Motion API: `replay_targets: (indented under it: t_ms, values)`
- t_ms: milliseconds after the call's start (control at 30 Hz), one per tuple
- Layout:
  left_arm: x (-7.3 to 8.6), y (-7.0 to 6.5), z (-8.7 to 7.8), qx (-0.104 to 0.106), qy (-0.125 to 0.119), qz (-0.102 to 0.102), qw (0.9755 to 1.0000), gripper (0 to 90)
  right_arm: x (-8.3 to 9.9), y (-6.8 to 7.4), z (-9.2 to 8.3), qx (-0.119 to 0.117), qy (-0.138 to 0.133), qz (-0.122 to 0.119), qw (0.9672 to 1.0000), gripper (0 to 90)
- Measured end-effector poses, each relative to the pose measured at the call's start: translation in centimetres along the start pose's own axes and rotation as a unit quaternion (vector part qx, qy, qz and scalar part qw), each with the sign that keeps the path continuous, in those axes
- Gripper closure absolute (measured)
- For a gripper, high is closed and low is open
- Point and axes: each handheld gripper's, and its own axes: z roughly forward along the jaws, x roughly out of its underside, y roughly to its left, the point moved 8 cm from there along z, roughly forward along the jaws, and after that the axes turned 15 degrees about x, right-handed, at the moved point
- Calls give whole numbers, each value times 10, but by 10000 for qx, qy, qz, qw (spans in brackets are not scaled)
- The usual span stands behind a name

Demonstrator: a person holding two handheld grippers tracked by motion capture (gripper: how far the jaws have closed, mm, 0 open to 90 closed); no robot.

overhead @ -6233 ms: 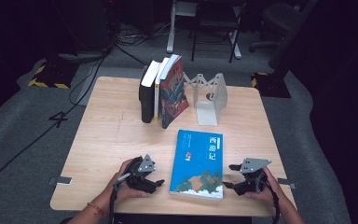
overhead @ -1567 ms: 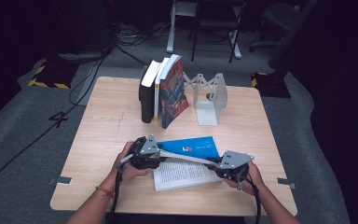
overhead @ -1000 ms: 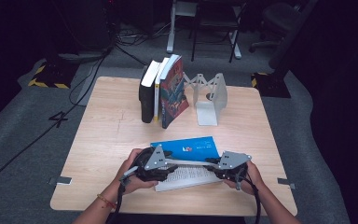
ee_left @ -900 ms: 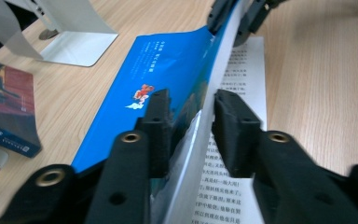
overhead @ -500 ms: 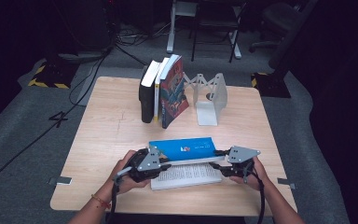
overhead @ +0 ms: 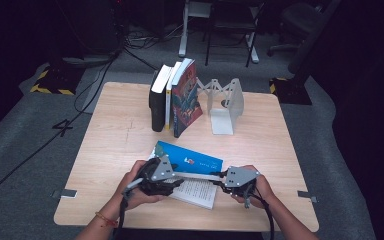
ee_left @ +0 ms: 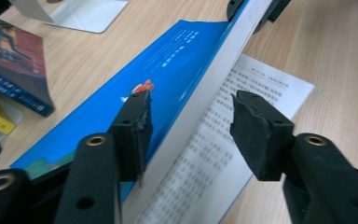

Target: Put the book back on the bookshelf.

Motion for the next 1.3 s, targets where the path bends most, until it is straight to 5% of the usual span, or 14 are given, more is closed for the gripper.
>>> replay_targets:
  t_ms: [433, 500, 667, 700, 867, 1067, 1300]
  values:
    - [-7, -2, 35, -123, 247, -76, 9996, 419, -4, -1, 1, 32, -15, 133, 9999, 775]
    - [-7, -1, 40, -311, 320, -24, 9990, 423, -4, 0, 1, 31, -11, 140, 9999, 773]
    - [-8, 1, 39, -402, 204, -7, 9990, 506, -4, 0, 2, 20, -26, 168, 9999, 762]
    - [-6, 2, 39, -373, 228, 37, 9990, 602, -4, 1, 2, 18, -21, 160, 9999, 756]
    - [-2, 0, 41, -269, 252, 65, 9993, 661, -3, 3, 2, -9, -24, 145, 9999, 737]
    - [0, 1, 40, -192, 115, 65, 9997, 705, -4, -3, -2, -16, -173, 398, 9991, 668]
    - [0, 9, 33, -85, -270, -146, 9995, 757, 19, -34, -17, 273, -133, 978, 9947, 495]
